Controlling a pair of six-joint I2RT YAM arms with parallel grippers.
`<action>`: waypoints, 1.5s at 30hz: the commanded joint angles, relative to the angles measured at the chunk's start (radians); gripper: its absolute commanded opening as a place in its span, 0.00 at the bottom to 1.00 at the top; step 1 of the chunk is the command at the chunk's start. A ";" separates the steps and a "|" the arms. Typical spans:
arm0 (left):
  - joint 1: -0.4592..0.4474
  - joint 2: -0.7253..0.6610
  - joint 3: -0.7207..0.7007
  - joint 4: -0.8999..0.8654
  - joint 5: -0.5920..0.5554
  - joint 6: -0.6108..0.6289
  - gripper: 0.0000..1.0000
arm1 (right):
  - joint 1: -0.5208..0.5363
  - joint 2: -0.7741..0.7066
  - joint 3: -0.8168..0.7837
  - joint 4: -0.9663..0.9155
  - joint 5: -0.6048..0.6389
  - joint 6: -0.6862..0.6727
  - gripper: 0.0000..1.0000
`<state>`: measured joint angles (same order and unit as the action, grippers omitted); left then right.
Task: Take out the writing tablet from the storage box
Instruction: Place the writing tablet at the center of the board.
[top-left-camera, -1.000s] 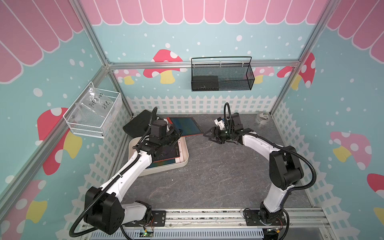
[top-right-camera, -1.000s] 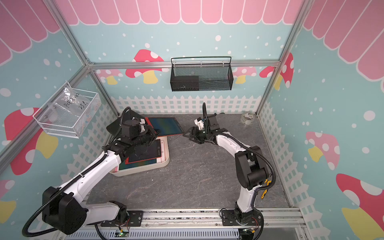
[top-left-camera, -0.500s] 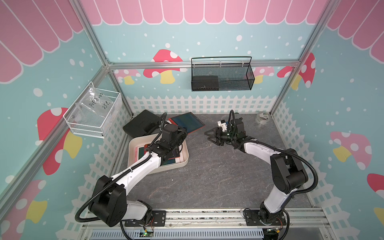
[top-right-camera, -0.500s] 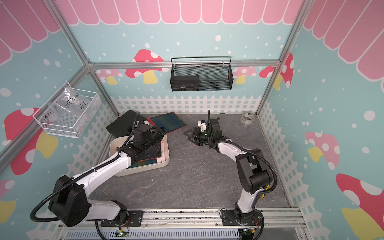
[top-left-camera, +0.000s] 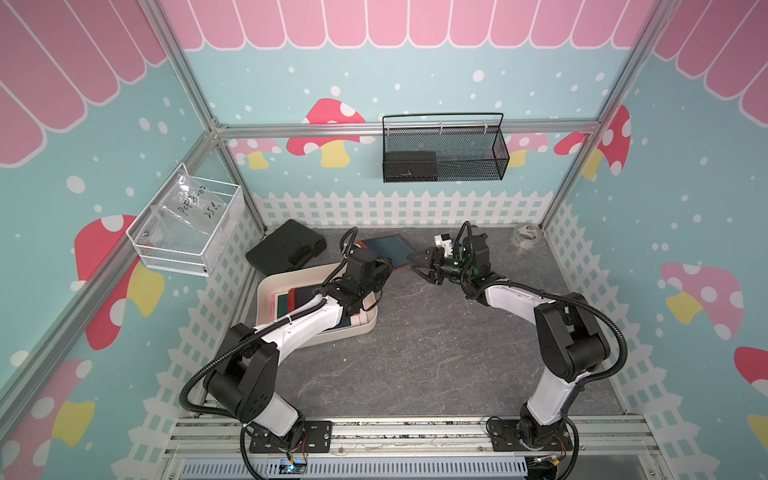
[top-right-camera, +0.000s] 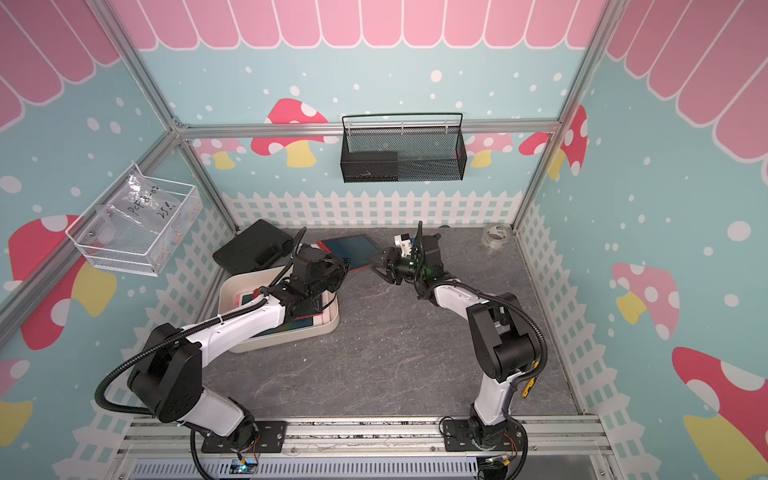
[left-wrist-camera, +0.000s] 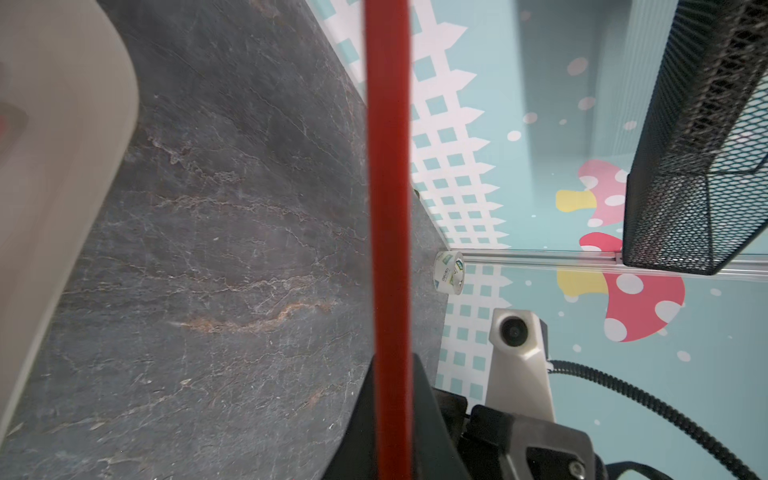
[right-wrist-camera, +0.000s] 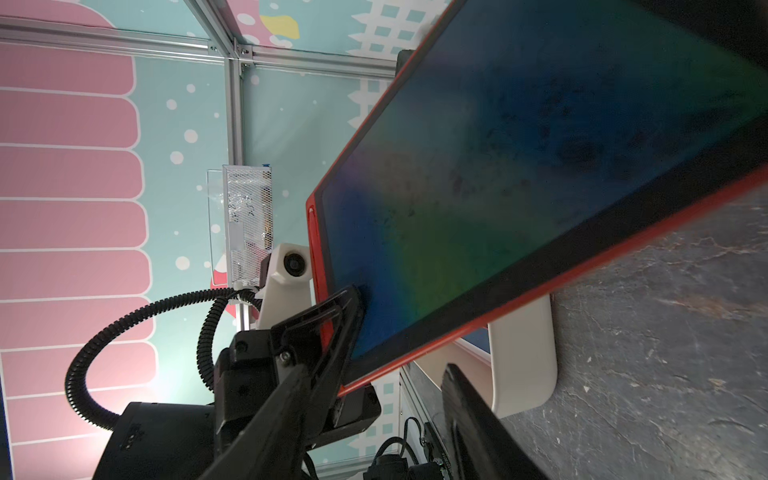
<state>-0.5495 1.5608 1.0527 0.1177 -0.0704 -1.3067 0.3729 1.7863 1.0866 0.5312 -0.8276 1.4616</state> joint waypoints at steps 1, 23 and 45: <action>0.002 0.012 0.046 0.062 -0.007 -0.029 0.05 | -0.005 -0.007 -0.033 0.032 -0.006 0.039 0.53; -0.017 0.043 0.008 0.168 0.078 -0.110 0.05 | -0.015 0.129 0.055 0.182 0.051 0.126 0.52; -0.019 0.091 0.024 0.111 0.150 -0.115 0.25 | -0.033 0.218 0.103 0.328 0.030 0.188 0.21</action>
<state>-0.5598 1.6424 1.0550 0.2539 0.0418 -1.4231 0.3416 1.9926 1.1740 0.8101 -0.7799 1.6398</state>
